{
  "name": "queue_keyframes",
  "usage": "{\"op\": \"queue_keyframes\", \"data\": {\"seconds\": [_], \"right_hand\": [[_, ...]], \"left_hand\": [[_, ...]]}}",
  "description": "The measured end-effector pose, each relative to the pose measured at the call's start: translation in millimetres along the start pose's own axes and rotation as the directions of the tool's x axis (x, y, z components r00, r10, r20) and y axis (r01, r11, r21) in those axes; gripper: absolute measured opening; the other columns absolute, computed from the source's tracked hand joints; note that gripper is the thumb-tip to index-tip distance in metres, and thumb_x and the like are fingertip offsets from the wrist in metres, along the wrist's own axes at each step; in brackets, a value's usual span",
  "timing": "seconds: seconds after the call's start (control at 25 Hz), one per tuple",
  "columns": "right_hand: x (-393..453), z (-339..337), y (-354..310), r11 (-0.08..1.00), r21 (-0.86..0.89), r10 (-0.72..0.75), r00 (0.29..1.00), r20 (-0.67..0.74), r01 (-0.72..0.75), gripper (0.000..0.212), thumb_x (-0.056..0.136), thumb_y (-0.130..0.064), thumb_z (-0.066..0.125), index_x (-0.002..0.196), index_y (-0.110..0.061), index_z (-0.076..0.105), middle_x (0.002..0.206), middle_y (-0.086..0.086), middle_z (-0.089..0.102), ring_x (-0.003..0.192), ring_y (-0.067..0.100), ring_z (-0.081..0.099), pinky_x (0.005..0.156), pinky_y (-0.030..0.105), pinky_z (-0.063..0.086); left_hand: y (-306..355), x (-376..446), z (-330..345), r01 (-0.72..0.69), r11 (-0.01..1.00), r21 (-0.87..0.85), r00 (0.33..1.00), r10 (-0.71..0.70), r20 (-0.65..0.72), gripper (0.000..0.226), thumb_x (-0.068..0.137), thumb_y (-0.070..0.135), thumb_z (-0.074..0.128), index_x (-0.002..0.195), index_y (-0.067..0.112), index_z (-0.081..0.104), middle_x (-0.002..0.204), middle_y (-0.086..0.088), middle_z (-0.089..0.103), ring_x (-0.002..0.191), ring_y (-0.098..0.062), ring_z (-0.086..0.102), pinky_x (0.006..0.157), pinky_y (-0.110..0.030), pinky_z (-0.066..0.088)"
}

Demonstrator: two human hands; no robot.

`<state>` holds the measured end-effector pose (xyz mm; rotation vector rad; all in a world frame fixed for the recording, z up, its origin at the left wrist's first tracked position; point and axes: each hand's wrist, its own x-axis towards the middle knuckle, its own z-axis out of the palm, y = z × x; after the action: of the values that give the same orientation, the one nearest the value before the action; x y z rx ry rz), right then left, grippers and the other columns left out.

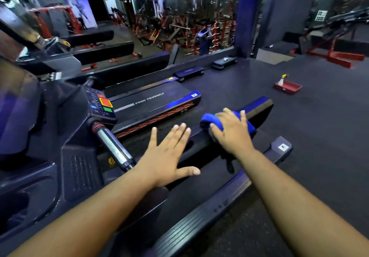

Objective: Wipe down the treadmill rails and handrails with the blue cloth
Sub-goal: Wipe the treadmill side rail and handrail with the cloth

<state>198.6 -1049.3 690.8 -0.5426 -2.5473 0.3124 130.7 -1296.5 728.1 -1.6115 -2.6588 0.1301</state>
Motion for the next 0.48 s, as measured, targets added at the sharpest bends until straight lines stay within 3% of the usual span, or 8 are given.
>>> {"op": "queue_keyframes", "data": {"seconds": [0.12, 0.24, 0.36, 0.48], "right_hand": [[19.8, -2.0, 23.7, 0.978, -0.006, 0.211, 0.978, -0.004, -0.211, 0.053, 0.094, -0.054, 0.038, 0.131, -0.021, 0.057, 0.143, -0.003, 0.053, 0.148, 0.019, 0.025, 0.119, 0.062, 0.002], [-24.7, 6.8, -7.3, 0.975, 0.183, 0.132, 0.990, -0.042, -0.123, 0.063, 0.093, -0.058, 0.033, 0.145, -0.026, 0.044, 0.156, -0.006, 0.036, 0.152, 0.018, 0.011, 0.119, 0.057, -0.002], [-31.4, 3.0, 24.5, 0.990, 0.139, 0.022, 1.000, -0.010, -0.020, 0.067, 0.094, -0.060, 0.027, 0.151, -0.026, 0.035, 0.161, -0.006, 0.026, 0.153, 0.016, 0.004, 0.120, 0.055, -0.001], [33.9, -13.5, 96.5, 0.936, 0.125, 0.333, 0.943, -0.012, -0.329, 0.057, 0.100, -0.052, 0.035, 0.150, -0.024, 0.036, 0.164, -0.004, 0.020, 0.153, 0.018, 0.001, 0.117, 0.066, 0.004]], "left_hand": [[17.1, 34.0, -5.1, -0.037, 0.999, -0.036, 0.998, 0.038, 0.044, 0.115, 0.071, 0.094, 0.008, 0.155, 0.021, -0.022, 0.162, 0.005, -0.028, 0.149, -0.010, -0.024, 0.115, -0.067, -0.011], [23.5, 56.2, -3.0, -0.035, 0.997, -0.068, 0.998, 0.038, 0.055, 0.116, 0.068, 0.095, 0.007, 0.155, 0.023, -0.022, 0.162, 0.007, -0.027, 0.149, -0.009, -0.023, 0.116, -0.066, -0.009], [26.4, 68.0, -2.8, -0.055, 0.996, -0.076, 0.995, 0.061, 0.084, 0.114, 0.069, 0.095, 0.010, 0.153, 0.027, -0.025, 0.162, 0.007, -0.028, 0.149, -0.008, -0.024, 0.117, -0.065, -0.010], [30.7, 77.3, -3.2, -0.055, 0.993, -0.104, 0.993, 0.065, 0.095, 0.113, 0.070, 0.095, 0.016, 0.154, 0.029, -0.022, 0.162, 0.008, -0.027, 0.149, -0.008, -0.024, 0.118, -0.063, -0.009]]}}
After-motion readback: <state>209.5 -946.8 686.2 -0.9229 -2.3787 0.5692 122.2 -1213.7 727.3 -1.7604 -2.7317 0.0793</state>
